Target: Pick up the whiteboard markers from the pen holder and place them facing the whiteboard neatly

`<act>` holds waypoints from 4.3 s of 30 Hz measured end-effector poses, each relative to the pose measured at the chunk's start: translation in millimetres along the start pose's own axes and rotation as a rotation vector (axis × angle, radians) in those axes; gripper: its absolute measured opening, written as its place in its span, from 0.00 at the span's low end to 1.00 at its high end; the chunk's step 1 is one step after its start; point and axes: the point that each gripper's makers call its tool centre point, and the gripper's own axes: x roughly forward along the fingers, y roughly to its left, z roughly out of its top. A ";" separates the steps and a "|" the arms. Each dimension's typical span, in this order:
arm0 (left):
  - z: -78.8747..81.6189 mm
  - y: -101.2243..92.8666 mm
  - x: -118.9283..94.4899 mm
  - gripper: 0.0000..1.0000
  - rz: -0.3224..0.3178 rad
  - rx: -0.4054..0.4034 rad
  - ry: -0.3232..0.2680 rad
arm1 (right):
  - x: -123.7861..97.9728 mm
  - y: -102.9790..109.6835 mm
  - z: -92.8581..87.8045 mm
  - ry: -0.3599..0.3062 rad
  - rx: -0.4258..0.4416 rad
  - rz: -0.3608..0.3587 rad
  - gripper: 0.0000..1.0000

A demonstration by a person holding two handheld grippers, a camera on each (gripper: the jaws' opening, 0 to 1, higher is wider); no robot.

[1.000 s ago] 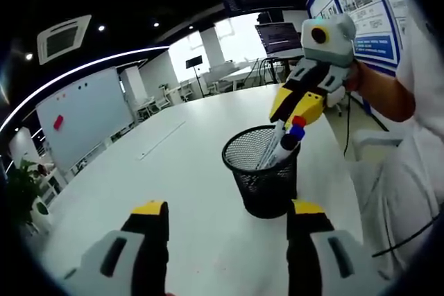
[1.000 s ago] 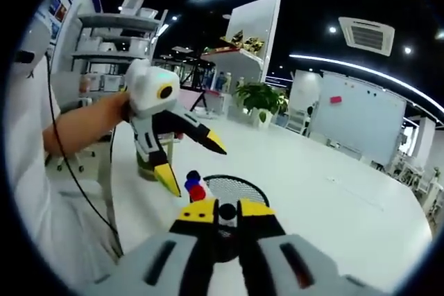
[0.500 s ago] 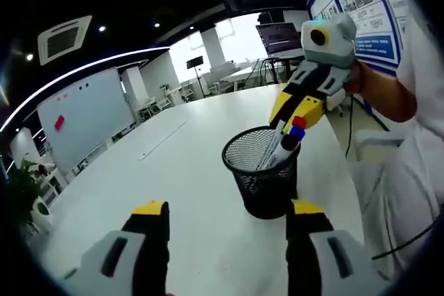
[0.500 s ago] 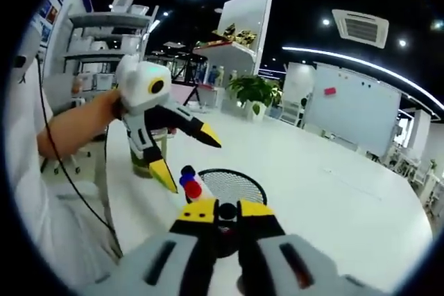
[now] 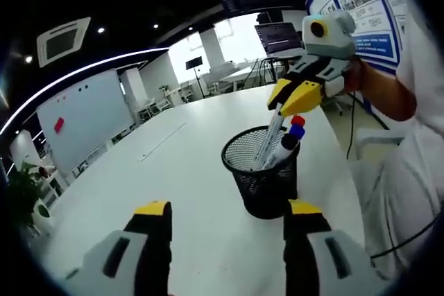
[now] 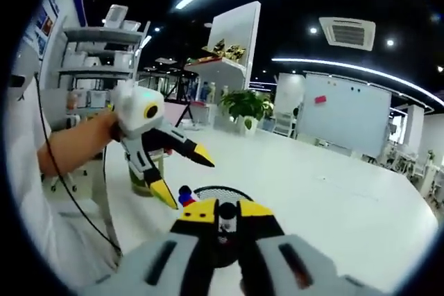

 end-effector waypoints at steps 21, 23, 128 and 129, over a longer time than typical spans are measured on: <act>-0.6 2.6 1.0 0.66 0.004 0.002 0.000 | -36.7 2.8 55.0 -0.224 -0.007 -0.048 0.09; -0.6 2.8 1.1 0.66 0.004 0.002 0.000 | -39.9 3.0 59.7 -0.248 -0.020 -0.060 0.09; 1.4 3.3 2.2 0.60 0.018 0.025 -0.013 | -42.1 -13.8 -113.2 0.134 0.097 -0.565 0.10; 1.5 3.3 2.2 0.60 0.018 0.025 -0.014 | -43.0 -13.0 -115.2 0.135 0.102 -0.574 0.10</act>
